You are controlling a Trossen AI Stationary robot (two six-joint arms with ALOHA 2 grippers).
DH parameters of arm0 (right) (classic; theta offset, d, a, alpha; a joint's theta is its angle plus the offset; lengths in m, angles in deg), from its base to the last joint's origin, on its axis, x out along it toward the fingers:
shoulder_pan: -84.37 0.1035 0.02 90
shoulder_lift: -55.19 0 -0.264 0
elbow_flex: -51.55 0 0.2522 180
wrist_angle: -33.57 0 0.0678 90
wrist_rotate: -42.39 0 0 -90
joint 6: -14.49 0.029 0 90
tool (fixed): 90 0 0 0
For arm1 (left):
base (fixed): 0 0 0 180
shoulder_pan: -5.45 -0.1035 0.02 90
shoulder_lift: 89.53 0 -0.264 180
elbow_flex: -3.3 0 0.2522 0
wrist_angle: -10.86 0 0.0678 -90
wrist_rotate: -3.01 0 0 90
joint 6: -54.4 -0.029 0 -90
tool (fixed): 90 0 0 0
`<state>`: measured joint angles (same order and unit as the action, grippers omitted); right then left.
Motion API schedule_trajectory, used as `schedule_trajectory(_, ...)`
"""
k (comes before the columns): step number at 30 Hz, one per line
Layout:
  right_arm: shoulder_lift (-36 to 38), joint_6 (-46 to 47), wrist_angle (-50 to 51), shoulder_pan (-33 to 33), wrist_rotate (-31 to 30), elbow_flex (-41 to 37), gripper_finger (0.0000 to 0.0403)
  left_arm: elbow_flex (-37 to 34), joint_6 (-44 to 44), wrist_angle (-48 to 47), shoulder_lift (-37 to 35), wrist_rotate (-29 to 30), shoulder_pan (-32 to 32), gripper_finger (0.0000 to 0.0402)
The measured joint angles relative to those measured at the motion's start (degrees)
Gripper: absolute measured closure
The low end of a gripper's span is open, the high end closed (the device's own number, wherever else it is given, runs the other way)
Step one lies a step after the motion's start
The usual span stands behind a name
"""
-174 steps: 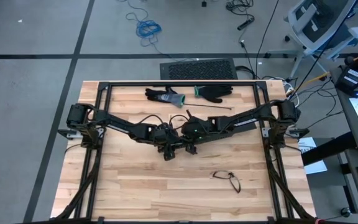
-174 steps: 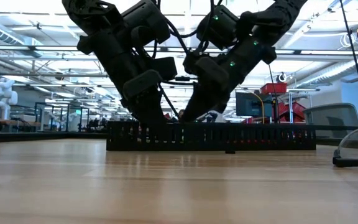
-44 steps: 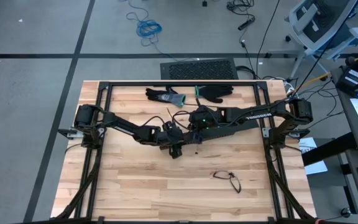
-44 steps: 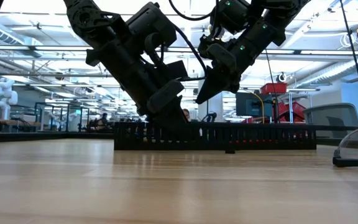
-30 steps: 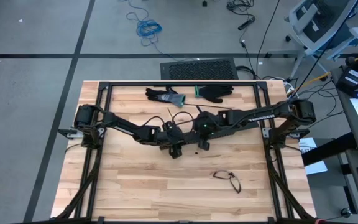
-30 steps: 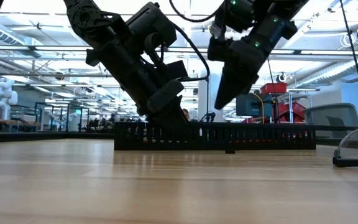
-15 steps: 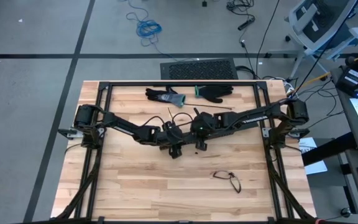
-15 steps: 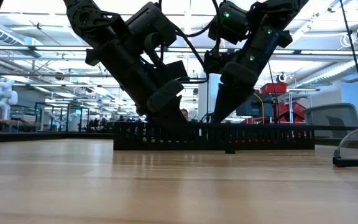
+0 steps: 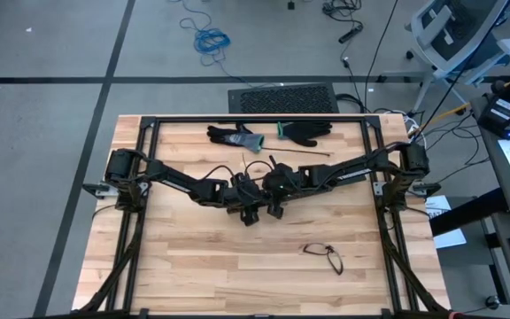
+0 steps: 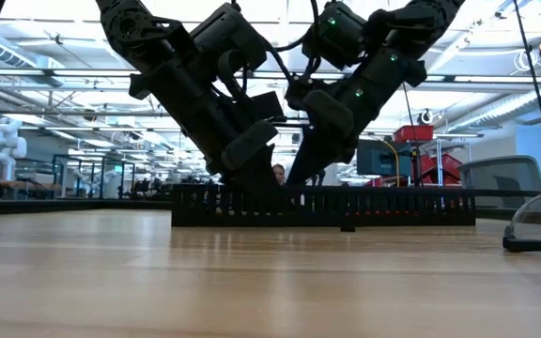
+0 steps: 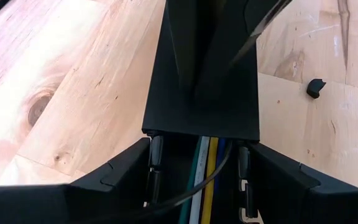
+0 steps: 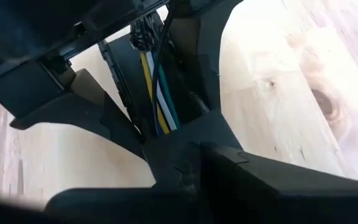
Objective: Ziptie cables
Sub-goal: Close the black cable duct
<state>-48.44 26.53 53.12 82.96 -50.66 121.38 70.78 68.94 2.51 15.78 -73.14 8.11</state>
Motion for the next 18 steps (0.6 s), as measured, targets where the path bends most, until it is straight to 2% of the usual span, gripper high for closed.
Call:
schedule_trajectory(11, -0.24, 2.28, -3.25, 0.04, 0.5, -0.3, 0.0403, 0.0, 0.09, 0.0, 0.0, -0.09, 0.0, 0.0163)
schedule_trajectory(18, -0.31, 2.31, -3.6, 0.09, 0.62, -0.32, 0.0403, 0.04, 0.11, -2.38, -1.87, -2.77, -0.11, 0.0113)
